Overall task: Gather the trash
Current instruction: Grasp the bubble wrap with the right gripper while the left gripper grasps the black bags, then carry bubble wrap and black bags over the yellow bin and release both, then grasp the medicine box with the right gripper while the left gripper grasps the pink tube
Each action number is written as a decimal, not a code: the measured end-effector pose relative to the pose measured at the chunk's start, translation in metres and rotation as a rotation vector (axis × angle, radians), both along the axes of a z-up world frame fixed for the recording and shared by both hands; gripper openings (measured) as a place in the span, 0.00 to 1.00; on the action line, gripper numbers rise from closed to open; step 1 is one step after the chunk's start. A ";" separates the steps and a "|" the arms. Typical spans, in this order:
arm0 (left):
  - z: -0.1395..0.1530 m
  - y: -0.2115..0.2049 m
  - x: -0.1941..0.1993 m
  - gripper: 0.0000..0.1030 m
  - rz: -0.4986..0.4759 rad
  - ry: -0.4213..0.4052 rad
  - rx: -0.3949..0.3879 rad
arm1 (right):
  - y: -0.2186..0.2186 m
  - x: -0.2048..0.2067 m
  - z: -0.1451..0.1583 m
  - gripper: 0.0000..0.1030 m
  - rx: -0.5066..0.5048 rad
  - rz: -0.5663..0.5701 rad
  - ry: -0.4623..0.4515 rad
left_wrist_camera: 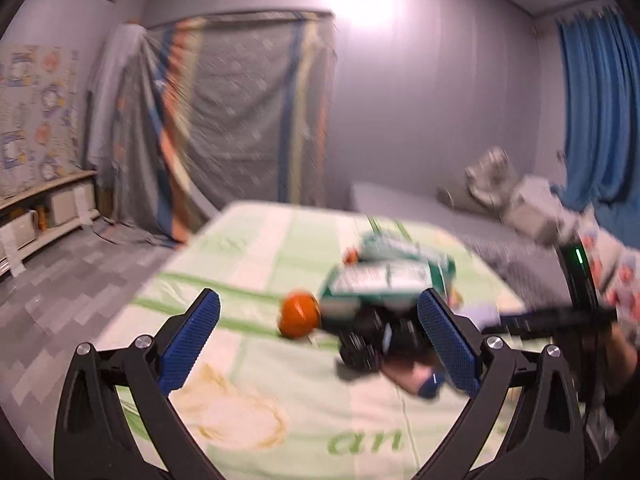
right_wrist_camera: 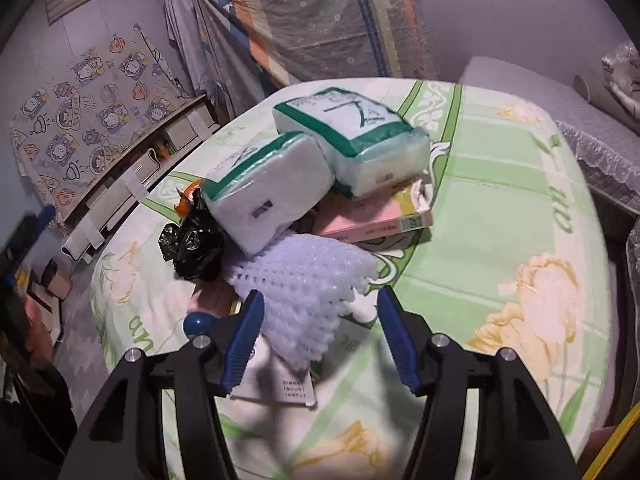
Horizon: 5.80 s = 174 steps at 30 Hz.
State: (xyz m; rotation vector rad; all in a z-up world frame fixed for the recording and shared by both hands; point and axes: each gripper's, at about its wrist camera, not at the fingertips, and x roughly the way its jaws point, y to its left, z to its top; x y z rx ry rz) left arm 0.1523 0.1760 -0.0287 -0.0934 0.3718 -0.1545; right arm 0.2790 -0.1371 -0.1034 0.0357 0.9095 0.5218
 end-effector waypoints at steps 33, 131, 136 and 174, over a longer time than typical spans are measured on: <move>-0.078 -0.082 0.107 0.92 -0.221 0.293 0.106 | -0.122 -0.064 0.083 0.10 0.390 -0.141 -0.172; -0.031 -0.501 0.030 0.25 -0.923 0.184 0.148 | -0.374 -0.240 0.001 0.11 0.137 -1.110 -0.165; -0.048 -0.522 0.036 0.28 -0.938 0.253 0.153 | -0.391 -0.243 -0.012 0.11 0.186 -1.157 -0.115; 0.068 -0.138 0.002 0.92 -0.065 -0.230 -0.167 | -0.144 -0.130 0.036 0.64 0.188 -0.389 -0.124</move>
